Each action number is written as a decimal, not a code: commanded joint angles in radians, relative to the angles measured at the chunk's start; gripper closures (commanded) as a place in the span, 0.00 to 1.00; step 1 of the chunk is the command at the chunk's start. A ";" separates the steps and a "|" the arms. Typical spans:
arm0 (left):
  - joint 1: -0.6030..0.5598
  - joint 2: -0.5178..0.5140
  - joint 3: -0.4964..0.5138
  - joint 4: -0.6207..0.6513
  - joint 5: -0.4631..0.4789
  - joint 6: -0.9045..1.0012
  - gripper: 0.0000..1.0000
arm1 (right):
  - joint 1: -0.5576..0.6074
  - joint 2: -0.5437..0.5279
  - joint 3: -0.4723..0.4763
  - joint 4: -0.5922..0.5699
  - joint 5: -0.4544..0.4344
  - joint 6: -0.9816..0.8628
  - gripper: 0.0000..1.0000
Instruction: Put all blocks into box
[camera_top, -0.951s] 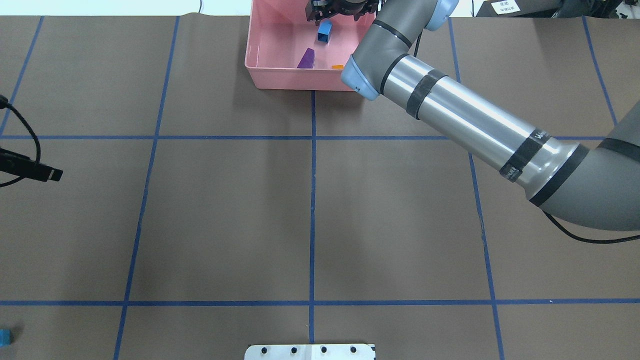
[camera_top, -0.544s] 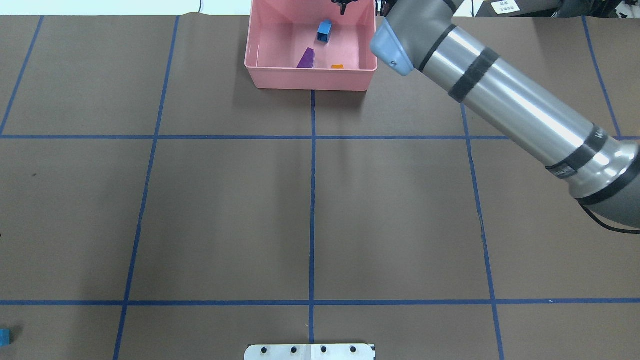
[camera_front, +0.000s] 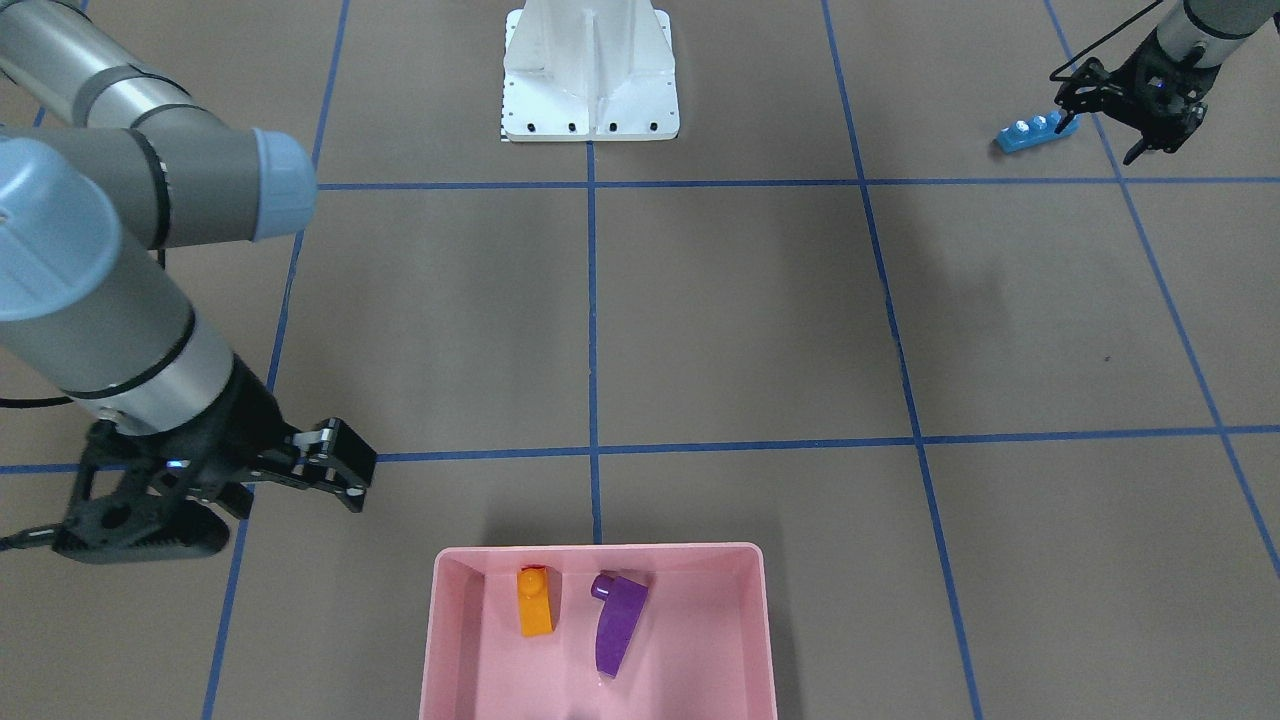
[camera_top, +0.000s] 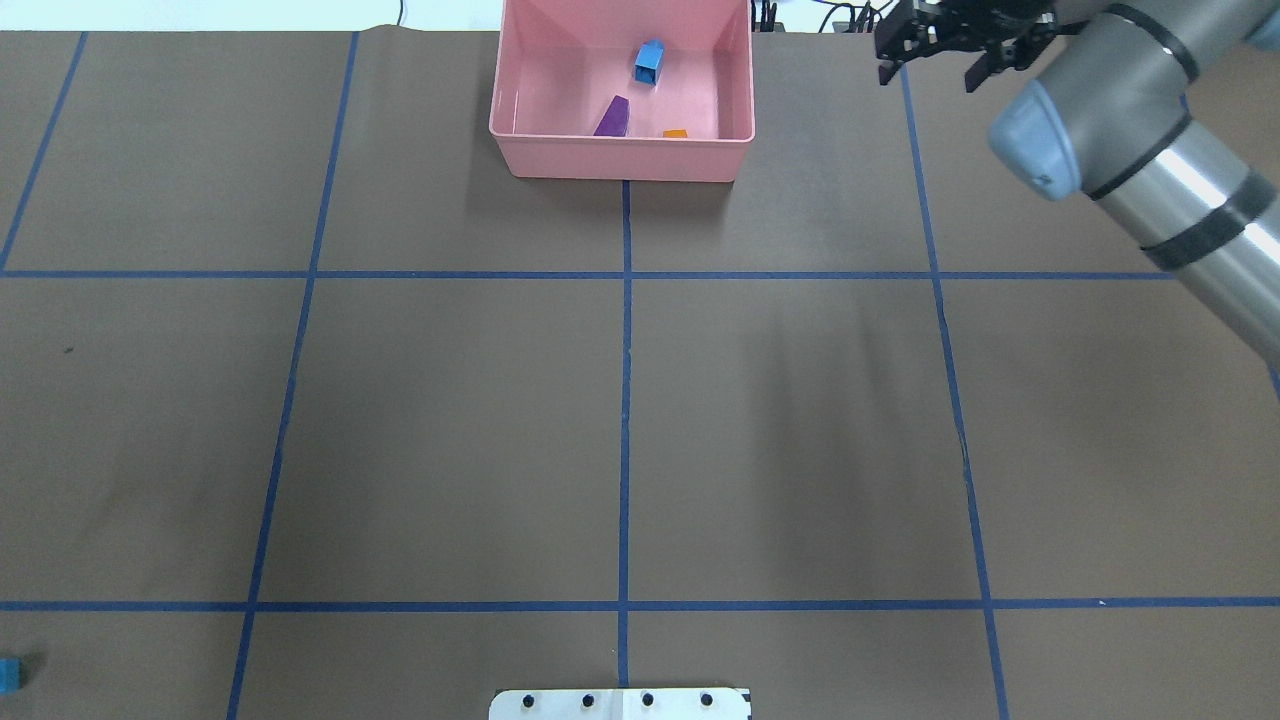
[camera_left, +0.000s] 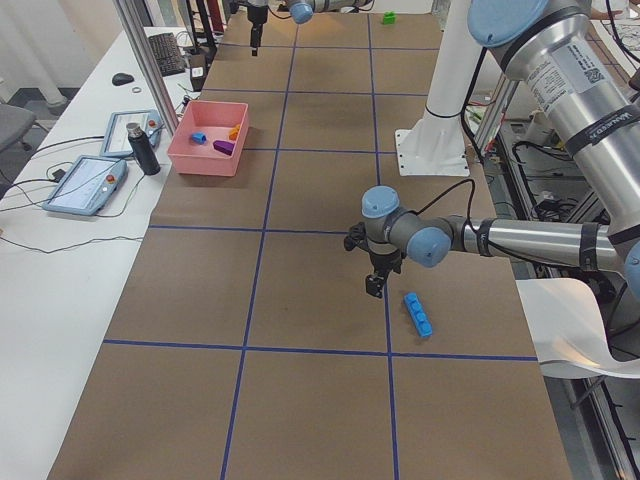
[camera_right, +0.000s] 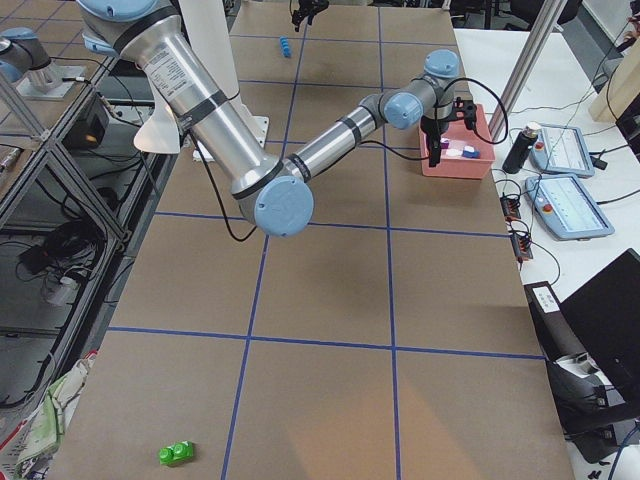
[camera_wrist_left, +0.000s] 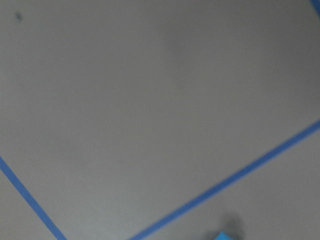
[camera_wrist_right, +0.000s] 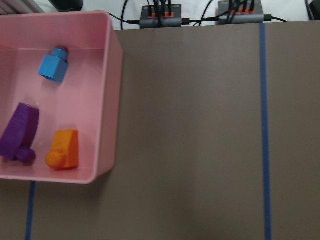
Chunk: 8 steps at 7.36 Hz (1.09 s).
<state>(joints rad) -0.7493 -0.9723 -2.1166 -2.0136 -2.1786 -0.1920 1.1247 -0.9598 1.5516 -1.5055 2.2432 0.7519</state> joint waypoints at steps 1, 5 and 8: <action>0.135 0.030 0.021 0.001 0.000 0.000 0.00 | 0.078 -0.169 0.091 -0.001 0.079 -0.104 0.01; 0.217 0.018 0.081 0.003 0.088 -0.001 0.00 | 0.158 -0.350 0.197 -0.001 0.119 -0.228 0.00; 0.300 -0.005 0.099 0.006 0.109 -0.012 0.00 | 0.185 -0.376 0.199 -0.002 0.119 -0.253 0.00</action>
<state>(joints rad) -0.4817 -0.9673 -2.0254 -2.0087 -2.0825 -0.1994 1.2968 -1.3217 1.7483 -1.5077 2.3619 0.5135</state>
